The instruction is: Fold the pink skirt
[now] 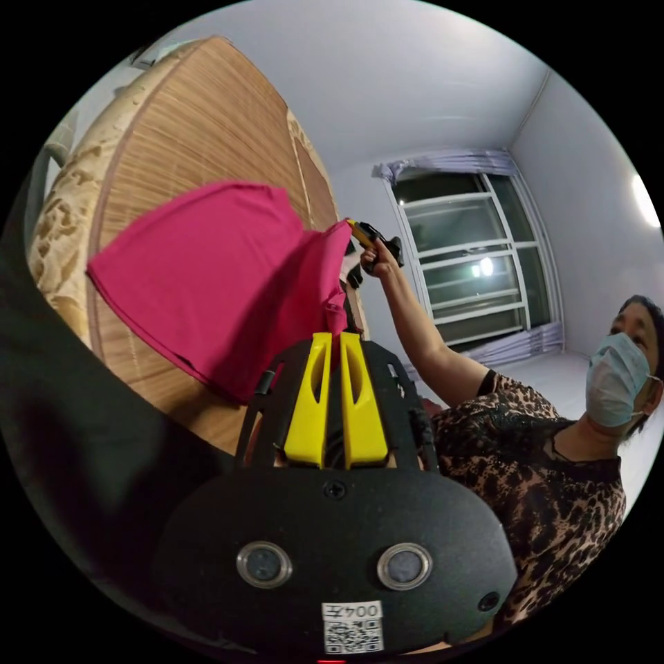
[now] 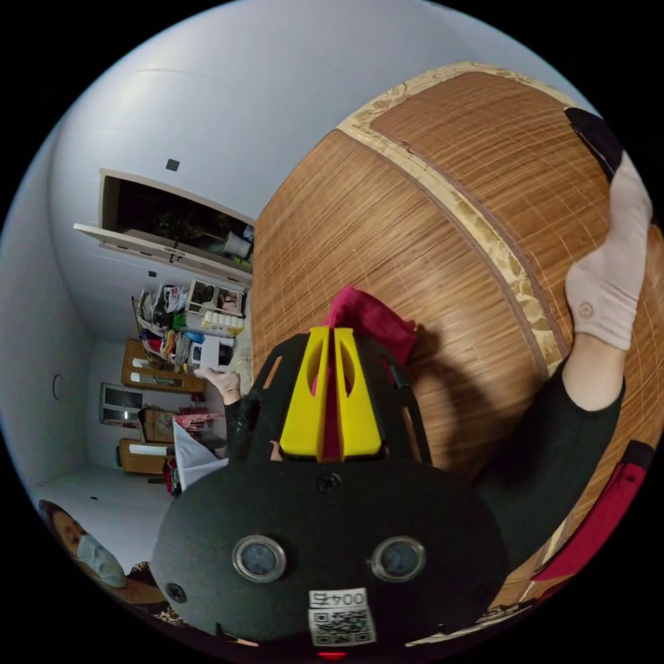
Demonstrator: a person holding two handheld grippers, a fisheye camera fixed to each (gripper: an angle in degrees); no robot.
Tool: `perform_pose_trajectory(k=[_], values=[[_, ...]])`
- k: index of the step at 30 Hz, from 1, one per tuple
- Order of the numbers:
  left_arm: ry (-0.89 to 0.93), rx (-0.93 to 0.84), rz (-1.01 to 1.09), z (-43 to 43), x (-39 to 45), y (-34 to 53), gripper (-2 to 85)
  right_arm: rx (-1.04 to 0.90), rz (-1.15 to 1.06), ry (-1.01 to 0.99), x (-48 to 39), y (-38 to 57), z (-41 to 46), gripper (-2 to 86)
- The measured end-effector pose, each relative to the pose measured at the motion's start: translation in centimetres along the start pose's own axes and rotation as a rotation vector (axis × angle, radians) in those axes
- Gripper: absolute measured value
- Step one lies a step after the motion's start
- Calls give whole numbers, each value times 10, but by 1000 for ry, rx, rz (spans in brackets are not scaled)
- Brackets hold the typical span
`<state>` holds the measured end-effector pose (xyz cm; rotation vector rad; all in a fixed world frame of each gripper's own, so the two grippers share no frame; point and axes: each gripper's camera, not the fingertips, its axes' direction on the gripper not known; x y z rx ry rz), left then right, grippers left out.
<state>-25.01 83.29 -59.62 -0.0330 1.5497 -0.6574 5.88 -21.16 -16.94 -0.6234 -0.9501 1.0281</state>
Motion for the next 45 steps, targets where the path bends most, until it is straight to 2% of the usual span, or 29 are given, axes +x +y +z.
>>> perform_pose_trajectory(k=[13,29,34,40,45], values=[[-139,121,-121,-49,-41,-11,23,-76,-24,53,-14,-36,105,-3],[-392,290,-259,-56,-69,12,22,-173,-12,47,37,-49,258,3],[-410,320,-280,-54,-73,22,23,-147,-7,35,58,-42,285,17],[-424,378,-288,-52,-70,39,24,-68,-69,-87,69,-27,310,62],[-432,532,-269,-60,-56,66,19,-17,-249,-141,51,21,308,92]])
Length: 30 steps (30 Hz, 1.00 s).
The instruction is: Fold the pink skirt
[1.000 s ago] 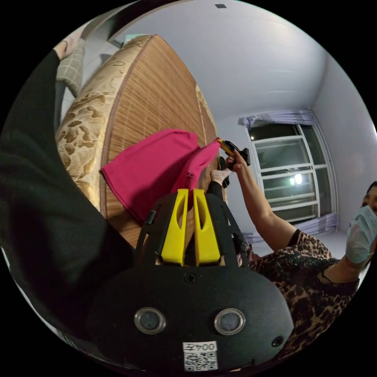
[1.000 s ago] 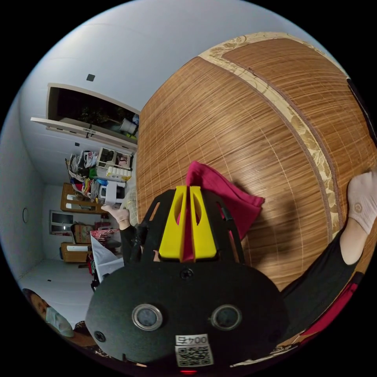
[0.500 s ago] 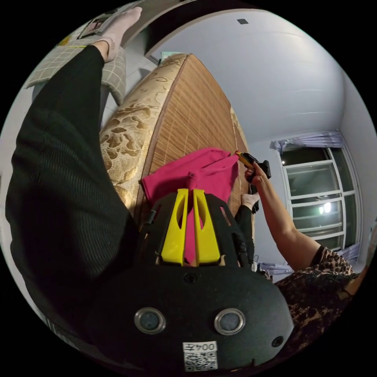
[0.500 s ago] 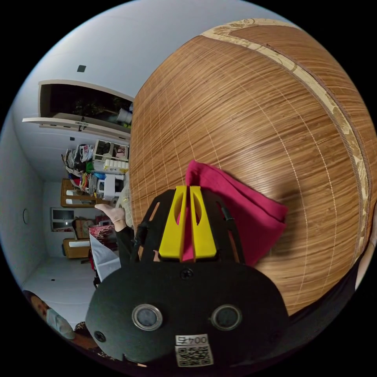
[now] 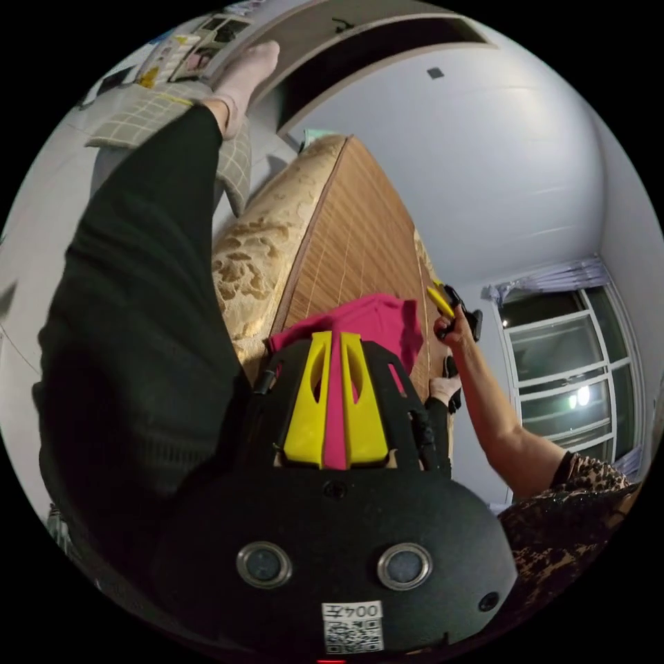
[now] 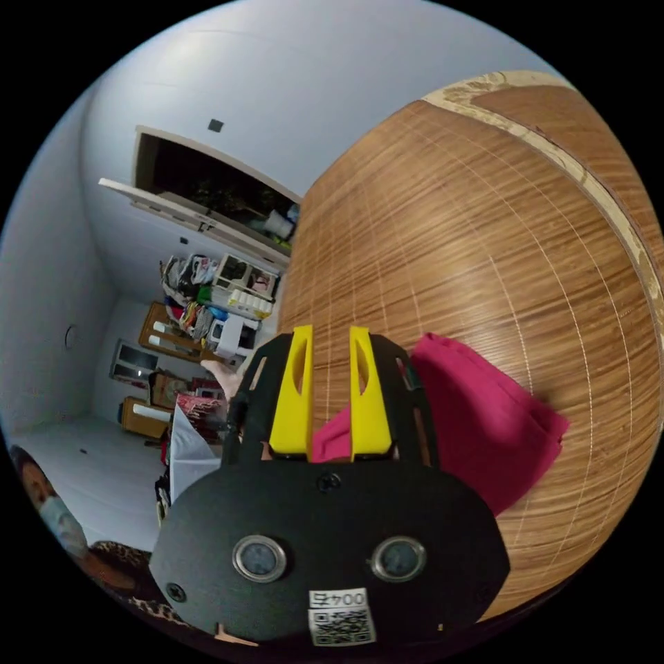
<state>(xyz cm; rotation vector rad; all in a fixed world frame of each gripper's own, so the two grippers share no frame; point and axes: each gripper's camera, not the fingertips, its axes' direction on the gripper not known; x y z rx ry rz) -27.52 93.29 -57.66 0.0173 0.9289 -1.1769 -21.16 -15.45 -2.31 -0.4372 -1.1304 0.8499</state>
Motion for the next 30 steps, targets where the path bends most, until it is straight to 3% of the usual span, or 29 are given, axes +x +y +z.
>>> perform_pose_trajectory(k=[5,11,15,25,30], values=[[21,84,77,-16,15,15,13,-12,-212,111,-34,95,-16,110],[83,-170,318,60,67,29,14,75,-248,367,-10,240,-21,136],[-56,-311,562,129,111,54,17,73,-166,448,24,299,6,133],[-200,-440,688,191,122,128,25,36,-127,633,83,314,80,124],[-216,-537,642,223,120,148,51,-103,-145,756,127,315,124,118]])
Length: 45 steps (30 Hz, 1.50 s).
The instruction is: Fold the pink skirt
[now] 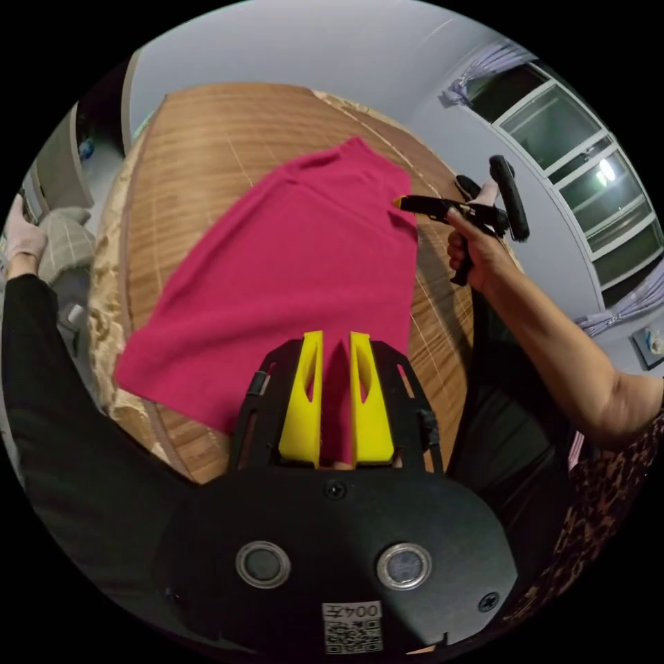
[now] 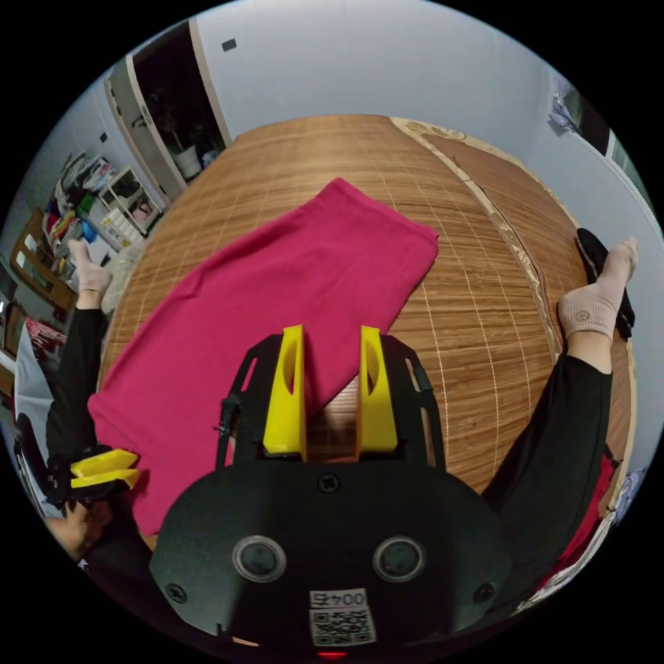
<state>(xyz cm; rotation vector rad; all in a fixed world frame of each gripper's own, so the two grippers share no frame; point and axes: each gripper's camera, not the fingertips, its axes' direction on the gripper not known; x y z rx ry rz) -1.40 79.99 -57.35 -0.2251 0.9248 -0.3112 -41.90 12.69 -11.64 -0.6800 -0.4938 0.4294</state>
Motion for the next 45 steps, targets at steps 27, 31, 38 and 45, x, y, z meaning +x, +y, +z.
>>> perform_pose_trajectory(k=[27,31,38,45], values=[[44,203,-45,-30,-15,12,37,4,-97,-455,62,152,11,94],[137,169,-122,-27,-42,5,25,-87,-143,-472,28,213,22,95],[142,221,-88,-21,-47,13,22,-134,-131,-396,25,268,41,84],[-23,161,77,-4,-21,-20,23,-160,-181,-339,13,287,64,88]])
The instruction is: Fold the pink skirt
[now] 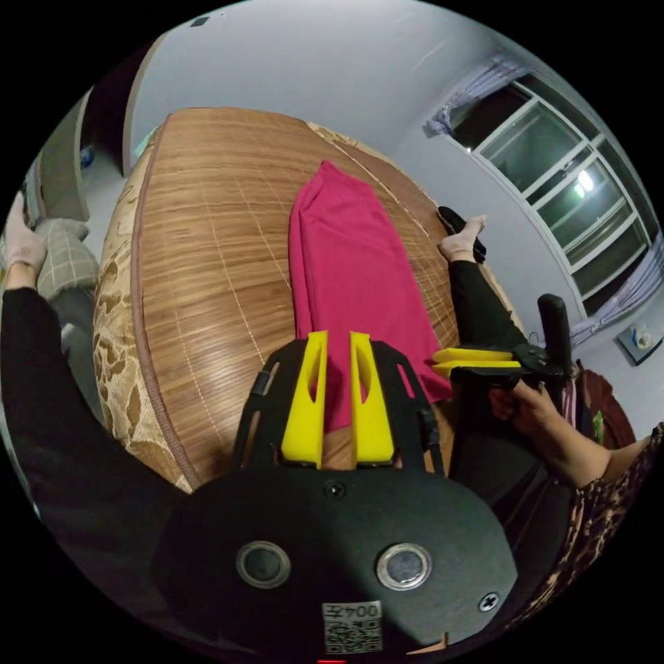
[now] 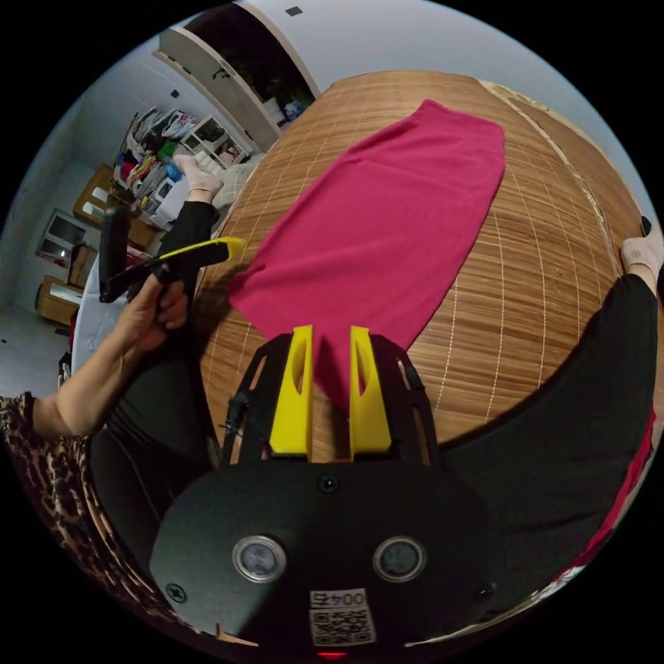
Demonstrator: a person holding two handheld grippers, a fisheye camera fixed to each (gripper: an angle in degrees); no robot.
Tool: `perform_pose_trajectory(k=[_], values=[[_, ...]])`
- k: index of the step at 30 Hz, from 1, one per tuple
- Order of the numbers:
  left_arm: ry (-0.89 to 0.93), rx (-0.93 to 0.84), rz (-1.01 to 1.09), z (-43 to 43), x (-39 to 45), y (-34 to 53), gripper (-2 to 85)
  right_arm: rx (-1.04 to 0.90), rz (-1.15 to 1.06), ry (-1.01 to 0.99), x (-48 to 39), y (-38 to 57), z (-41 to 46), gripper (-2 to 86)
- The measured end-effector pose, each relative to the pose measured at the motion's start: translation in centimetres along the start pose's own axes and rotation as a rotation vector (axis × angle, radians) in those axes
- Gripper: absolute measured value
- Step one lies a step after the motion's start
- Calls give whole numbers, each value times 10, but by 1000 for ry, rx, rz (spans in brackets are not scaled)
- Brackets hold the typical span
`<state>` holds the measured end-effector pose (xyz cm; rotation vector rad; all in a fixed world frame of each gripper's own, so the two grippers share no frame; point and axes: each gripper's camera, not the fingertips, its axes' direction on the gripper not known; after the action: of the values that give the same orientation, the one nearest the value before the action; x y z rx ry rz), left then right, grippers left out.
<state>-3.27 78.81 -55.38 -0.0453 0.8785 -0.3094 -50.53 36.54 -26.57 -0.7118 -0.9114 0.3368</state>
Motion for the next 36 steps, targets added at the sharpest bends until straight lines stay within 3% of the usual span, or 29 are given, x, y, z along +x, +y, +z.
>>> perform_pose_trajectory(k=[22,36], values=[[-97,-45,-73,12,-38,-23,13,-172,-296,235,-55,30,70,99],[241,12,-320,-15,-115,-4,21,-164,-257,166,-36,24,59,100]])
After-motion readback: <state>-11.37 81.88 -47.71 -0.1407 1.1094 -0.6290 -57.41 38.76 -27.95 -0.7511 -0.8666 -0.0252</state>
